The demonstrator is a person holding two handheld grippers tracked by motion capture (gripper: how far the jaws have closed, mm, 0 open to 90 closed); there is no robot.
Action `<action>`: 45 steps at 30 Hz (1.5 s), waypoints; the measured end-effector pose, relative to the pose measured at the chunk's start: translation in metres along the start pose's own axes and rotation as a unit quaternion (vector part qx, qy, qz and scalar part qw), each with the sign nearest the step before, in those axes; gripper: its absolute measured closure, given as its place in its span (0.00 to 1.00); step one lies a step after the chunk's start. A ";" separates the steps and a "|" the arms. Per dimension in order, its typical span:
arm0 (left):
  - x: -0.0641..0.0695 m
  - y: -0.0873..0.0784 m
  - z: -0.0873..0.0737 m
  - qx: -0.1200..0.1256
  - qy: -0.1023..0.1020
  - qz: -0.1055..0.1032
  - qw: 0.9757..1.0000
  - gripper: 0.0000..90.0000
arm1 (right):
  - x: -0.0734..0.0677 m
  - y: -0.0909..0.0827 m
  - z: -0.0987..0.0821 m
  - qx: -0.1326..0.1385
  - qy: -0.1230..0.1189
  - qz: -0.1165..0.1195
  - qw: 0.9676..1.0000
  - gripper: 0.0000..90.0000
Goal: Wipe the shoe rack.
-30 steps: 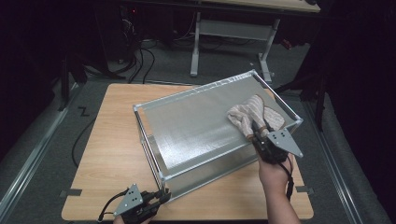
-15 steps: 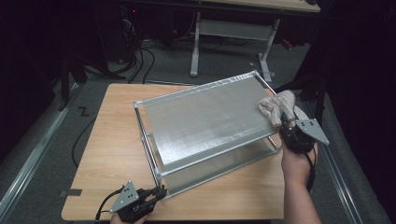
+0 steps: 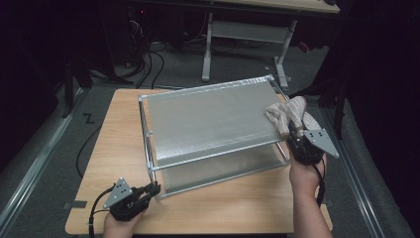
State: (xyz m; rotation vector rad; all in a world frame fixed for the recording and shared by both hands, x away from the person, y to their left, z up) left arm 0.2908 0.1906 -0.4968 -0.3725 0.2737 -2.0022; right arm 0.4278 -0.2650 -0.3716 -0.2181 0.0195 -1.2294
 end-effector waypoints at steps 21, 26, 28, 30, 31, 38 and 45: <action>-0.069 0.016 0.012 0.045 0.009 0.124 0.991 0.86 | -0.049 0.000 0.002 0.022 -0.003 0.056 0.998 0.79; -0.068 0.015 0.012 0.046 0.024 0.127 0.991 0.87 | -0.048 -0.001 0.009 0.011 -0.005 0.062 0.998 0.81; -0.069 0.015 0.013 0.044 0.030 0.133 0.990 0.87 | -0.049 -0.006 0.013 0.018 -0.009 0.064 0.998 0.81; -0.073 0.014 0.013 0.044 0.023 0.136 0.989 0.87 | -0.050 -0.016 0.020 0.033 -0.011 0.065 0.997 0.81; -0.075 0.013 0.012 0.044 0.018 0.138 0.989 0.87 | -0.050 -0.022 0.023 0.040 -0.014 0.066 0.997 0.81; -0.075 0.011 0.010 0.047 0.009 0.131 0.990 0.87 | -0.041 -0.083 0.021 0.080 -0.013 0.048 0.996 0.81; -0.073 0.011 0.009 0.048 0.008 0.129 0.990 0.87 | -0.030 -0.110 -0.021 0.061 0.012 0.010 0.998 0.81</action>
Point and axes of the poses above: each handheld gripper's, and its own axes: y roughly forward along the jaws, z roughly out of its top, x roughly to its right, the point moved 4 cm from there along y, roughly forward along the jaws, and after that the axes turned 13 degrees about z, right-handed, at the moved point
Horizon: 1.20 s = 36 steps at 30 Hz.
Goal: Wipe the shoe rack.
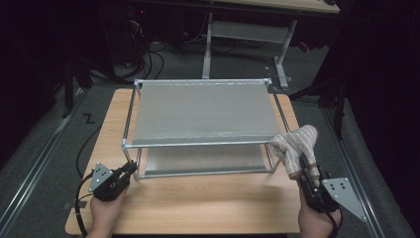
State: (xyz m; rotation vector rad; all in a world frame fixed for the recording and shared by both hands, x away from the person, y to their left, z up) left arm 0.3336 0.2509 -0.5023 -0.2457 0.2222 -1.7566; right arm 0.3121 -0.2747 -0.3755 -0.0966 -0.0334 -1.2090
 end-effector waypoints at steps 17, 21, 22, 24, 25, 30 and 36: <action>-0.009 -0.010 -0.003 0.001 -0.012 -0.001 1.000 0.86 | 0.006 0.032 -0.091 -0.138 0.012 0.012 0.990 0.82; -0.011 -0.010 -0.003 0.003 -0.019 0.002 1.000 0.86 | 0.013 0.039 -0.110 -0.180 0.022 0.015 0.983 0.82; -0.011 -0.009 -0.002 0.003 -0.020 0.002 1.000 0.86 | 0.014 0.040 -0.114 -0.191 0.023 0.016 0.981 0.82; -0.012 -0.009 -0.002 0.003 -0.021 0.002 1.000 0.86 | 0.017 0.041 -0.121 -0.209 0.021 0.015 0.978 0.82; -0.013 -0.009 -0.002 0.003 -0.021 0.002 1.000 0.86 | 0.018 0.041 -0.124 -0.222 0.013 0.014 0.975 0.82; -0.015 -0.008 -0.002 0.002 -0.022 -0.002 1.000 0.86 | 0.018 0.040 -0.132 -0.257 -0.008 0.012 0.966 0.82; -0.018 -0.008 -0.002 0.003 -0.030 0.000 1.000 0.85 | 0.013 0.037 -0.125 -0.239 -0.007 0.016 0.971 0.82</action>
Point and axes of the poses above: each handheld gripper's, and its own axes: y roughly forward along the jaws, z roughly out of its top, x roughly to its right, the point moved 4 cm from there along y, roughly forward along the jaws, and after that the axes turned 13 degrees about z, right-handed, at the moved point
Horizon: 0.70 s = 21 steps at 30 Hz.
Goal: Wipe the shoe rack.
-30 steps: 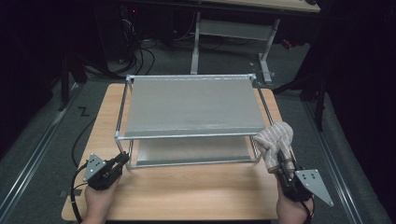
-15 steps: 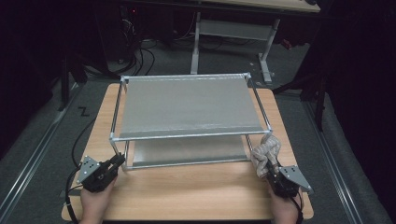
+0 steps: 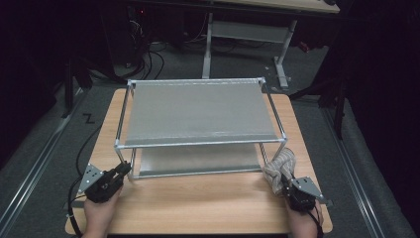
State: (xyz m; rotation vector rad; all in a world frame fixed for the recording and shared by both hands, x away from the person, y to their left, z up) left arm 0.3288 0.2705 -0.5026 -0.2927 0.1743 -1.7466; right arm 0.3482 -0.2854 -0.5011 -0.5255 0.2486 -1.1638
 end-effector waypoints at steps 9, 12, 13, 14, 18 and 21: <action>0.000 -0.001 -0.002 0.001 -0.003 0.001 1.000 0.85 | -0.011 -0.030 0.028 0.100 0.000 0.004 0.995 0.82; 0.000 -0.001 -0.002 0.000 0.000 0.004 1.000 0.85 | -0.013 -0.042 0.039 0.139 0.003 0.008 0.990 0.82; 0.000 -0.001 -0.002 0.000 0.000 0.004 1.000 0.85 | -0.015 -0.048 0.044 0.154 0.006 0.006 0.988 0.82; 0.000 -0.001 -0.002 0.000 0.000 0.003 1.000 0.85 | -0.015 -0.051 0.047 0.166 0.008 0.009 0.986 0.82; 0.000 -0.001 -0.003 0.000 0.001 0.003 1.000 0.85 | -0.020 -0.064 0.061 0.205 0.006 0.011 0.979 0.82; -0.001 -0.001 -0.002 -0.001 0.002 0.002 1.000 0.85 | -0.022 -0.057 0.058 0.186 0.000 0.016 0.982 0.82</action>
Point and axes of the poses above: each handheld gripper's, and its own axes: y roughly forward along the jaws, z roughly out of its top, x roughly to its right, the point moved 4 cm from there along y, roughly forward along the jaws, and after that the axes turned 13 degrees about z, right-handed, at the moved point
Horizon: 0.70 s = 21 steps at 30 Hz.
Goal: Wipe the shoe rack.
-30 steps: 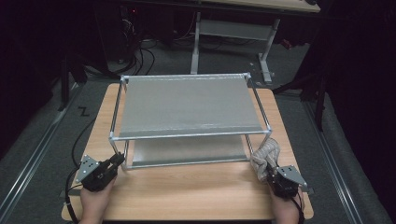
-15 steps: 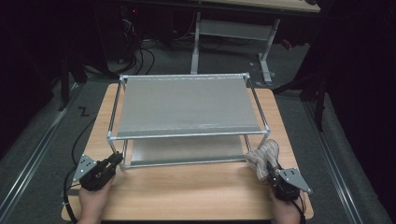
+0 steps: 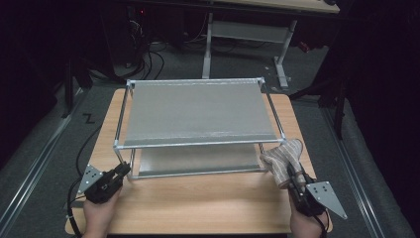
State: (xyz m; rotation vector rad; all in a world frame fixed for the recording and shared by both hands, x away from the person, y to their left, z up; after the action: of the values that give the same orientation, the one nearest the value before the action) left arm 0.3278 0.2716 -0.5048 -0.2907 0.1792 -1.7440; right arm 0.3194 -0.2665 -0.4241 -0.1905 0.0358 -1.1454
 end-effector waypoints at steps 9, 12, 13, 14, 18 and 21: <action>-0.018 0.000 0.001 -0.003 -0.017 0.010 1.000 0.84 | 0.007 0.024 -0.046 -0.115 0.020 0.021 0.993 0.82; -0.024 0.000 0.002 -0.005 -0.023 0.013 1.000 0.83 | 0.015 0.023 -0.052 -0.129 0.022 0.002 0.991 0.82; -0.026 0.001 0.002 -0.004 -0.023 0.016 1.000 0.82 | 0.019 0.022 -0.052 -0.125 0.025 -0.006 0.992 0.82; -0.028 0.001 0.002 -0.005 -0.024 0.019 1.000 0.82 | 0.023 0.019 -0.051 -0.120 0.028 -0.020 0.992 0.82; -0.032 0.001 0.001 -0.007 -0.025 0.026 0.999 0.82 | 0.034 0.014 -0.046 -0.097 0.033 -0.053 0.993 0.82; -0.033 -0.002 0.000 -0.011 -0.022 0.033 0.999 0.81 | 0.040 0.019 -0.045 -0.092 0.034 -0.061 0.993 0.82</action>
State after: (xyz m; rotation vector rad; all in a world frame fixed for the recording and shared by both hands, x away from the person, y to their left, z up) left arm 0.3317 0.3042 -0.5078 -0.3353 0.1733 -1.6705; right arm 0.3474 -0.3012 -0.4683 -0.3203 0.1929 -1.2712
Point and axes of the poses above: each handheld gripper's, and its own axes: y roughly forward along the jaws, z roughly out of its top, x roughly to its right, the point moved 4 cm from there along y, roughly forward along the jaws, and after that the axes turned 13 degrees about z, right-handed, at the moved point
